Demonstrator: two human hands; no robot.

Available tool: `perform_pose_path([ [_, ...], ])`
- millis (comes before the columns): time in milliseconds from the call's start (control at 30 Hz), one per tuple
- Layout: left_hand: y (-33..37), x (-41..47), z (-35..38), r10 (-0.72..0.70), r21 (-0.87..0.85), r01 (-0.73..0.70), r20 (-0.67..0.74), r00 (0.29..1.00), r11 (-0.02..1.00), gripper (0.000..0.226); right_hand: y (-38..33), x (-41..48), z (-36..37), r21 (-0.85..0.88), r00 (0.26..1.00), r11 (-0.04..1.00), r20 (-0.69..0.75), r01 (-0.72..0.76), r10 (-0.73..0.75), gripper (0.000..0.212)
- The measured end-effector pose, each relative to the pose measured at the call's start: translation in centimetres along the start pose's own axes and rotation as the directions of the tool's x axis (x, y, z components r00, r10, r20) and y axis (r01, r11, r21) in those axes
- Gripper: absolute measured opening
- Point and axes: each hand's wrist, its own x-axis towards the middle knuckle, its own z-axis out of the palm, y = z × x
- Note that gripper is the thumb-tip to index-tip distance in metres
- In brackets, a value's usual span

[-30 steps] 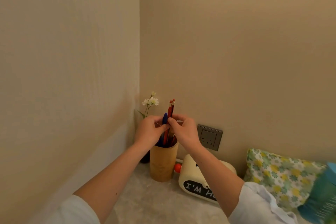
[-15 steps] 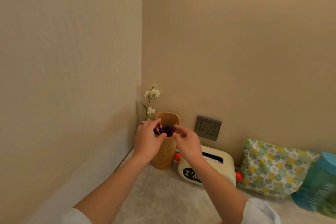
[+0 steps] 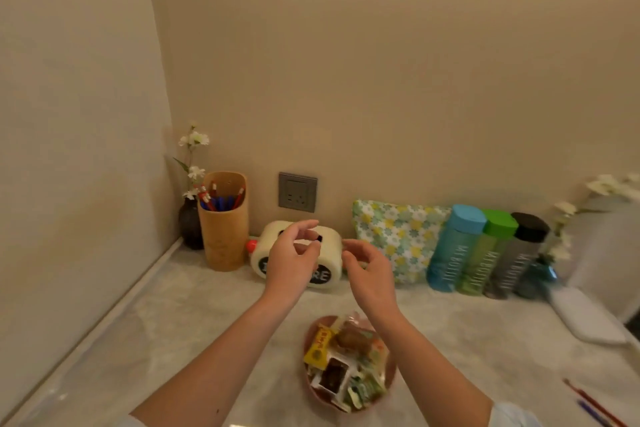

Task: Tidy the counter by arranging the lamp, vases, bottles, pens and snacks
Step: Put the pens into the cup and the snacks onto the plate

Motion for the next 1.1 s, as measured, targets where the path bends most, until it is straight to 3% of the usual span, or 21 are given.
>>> perform_pose_path([
  [300,2.4,-9.4,14.7,-0.093,-0.119,0.118,0.195,0.976,0.986,0.033,6.0,-4.3,-15.9,-0.121,0.993,0.987,-0.067,-0.102,0.094,0.024],
  [700,2.3,-21.3,30.5,-0.262,-0.037,0.301,0.400,0.879,0.953,0.036,15.0,-10.5,-33.9,-0.283,0.958,0.915,-0.089,-0.287,0.273,0.039],
  [833,1.4,-23.4,33.9,-0.360,-0.007,0.409,0.460,0.812,0.913,0.035,16.9,-11.5,-37.6,-0.449,0.940,0.827,-0.121,-0.338,0.319,0.048],
  [1000,0.9,-25.2,36.7,-0.434,0.057,0.468,0.486,0.759,0.882,0.030,18.8,-12.4,-40.2,-0.670,0.914,0.668,-0.039,-0.323,0.404,0.064],
  [1100,0.8,-26.0,37.7,-0.472,0.079,0.501,0.490,0.733,0.862,0.030,19.5,-12.7,-40.5,-0.762,0.904,0.587,0.006,-0.272,0.427,0.056],
])
